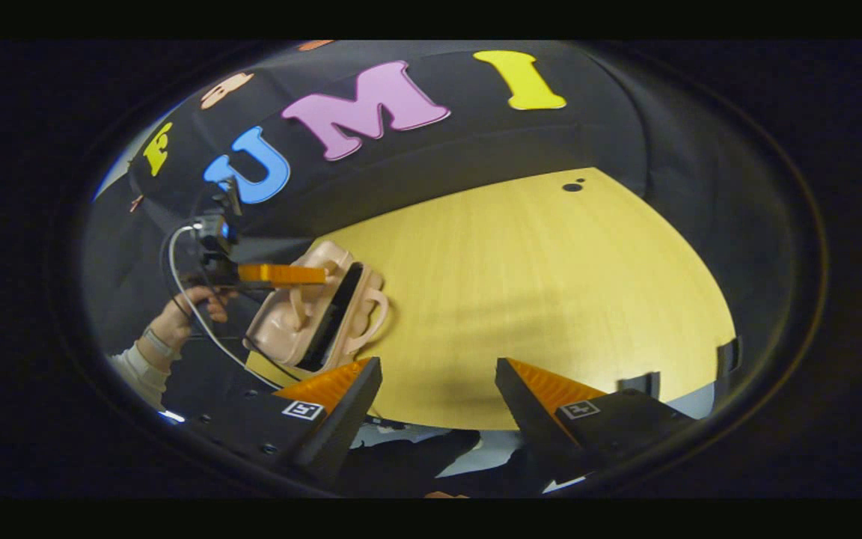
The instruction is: First open the suitcase, pack the skin care products into it, and then close the suitcase.
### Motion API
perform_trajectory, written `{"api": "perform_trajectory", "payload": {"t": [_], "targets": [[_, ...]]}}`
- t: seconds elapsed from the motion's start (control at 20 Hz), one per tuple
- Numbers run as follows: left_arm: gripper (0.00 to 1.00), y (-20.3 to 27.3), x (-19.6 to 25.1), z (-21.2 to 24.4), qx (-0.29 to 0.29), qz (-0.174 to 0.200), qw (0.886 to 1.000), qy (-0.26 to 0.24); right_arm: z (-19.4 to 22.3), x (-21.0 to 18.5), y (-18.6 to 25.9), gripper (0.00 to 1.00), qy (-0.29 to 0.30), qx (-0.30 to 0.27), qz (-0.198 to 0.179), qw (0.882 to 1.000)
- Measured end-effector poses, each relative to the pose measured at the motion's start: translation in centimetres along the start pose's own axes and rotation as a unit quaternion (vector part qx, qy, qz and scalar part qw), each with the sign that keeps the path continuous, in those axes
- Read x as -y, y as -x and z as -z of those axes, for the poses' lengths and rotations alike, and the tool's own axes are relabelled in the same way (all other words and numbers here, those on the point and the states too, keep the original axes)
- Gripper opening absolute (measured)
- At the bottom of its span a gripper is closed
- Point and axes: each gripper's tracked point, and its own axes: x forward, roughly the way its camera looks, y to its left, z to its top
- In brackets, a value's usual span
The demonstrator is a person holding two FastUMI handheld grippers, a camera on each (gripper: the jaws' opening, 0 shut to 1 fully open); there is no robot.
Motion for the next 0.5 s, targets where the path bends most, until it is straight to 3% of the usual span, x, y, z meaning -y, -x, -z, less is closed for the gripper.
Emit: {"api": "perform_trajectory", "payload": {"t": [0.2,0.3,0.35,0.4,0.45,0.5], "targets": [[0.08,-3.6,0.6,2.1,-0.011,-0.016,1.000,-0.020,-0.3,2.9,2.9,0.97,0.006,0.025,0.029,0.999],[0.18,-4.5,0.4,2.7,-0.001,-0.061,0.997,-0.057,-0.1,4.3,4.1,0.97,0.021,0.037,0.032,0.999],[0.41,-4.7,0.0,2.8,0.012,-0.090,0.992,-0.083,-0.1,4.8,4.7,0.98,0.033,0.044,0.031,0.998],[0.40,-4.3,0.5,2.5,0.027,-0.110,0.988,-0.106,-0.3,5.1,5.2,0.98,0.047,0.052,0.028,0.997],[0.55,-3.6,1.7,2.1,0.047,-0.119,0.984,-0.123,-0.8,5.4,5.6,0.98,0.061,0.061,0.022,0.996],[0.62,-2.7,3.4,1.3,0.073,-0.126,0.980,-0.137,-1.4,5.3,5.8,0.98,0.078,0.070,0.014,0.994]]}}
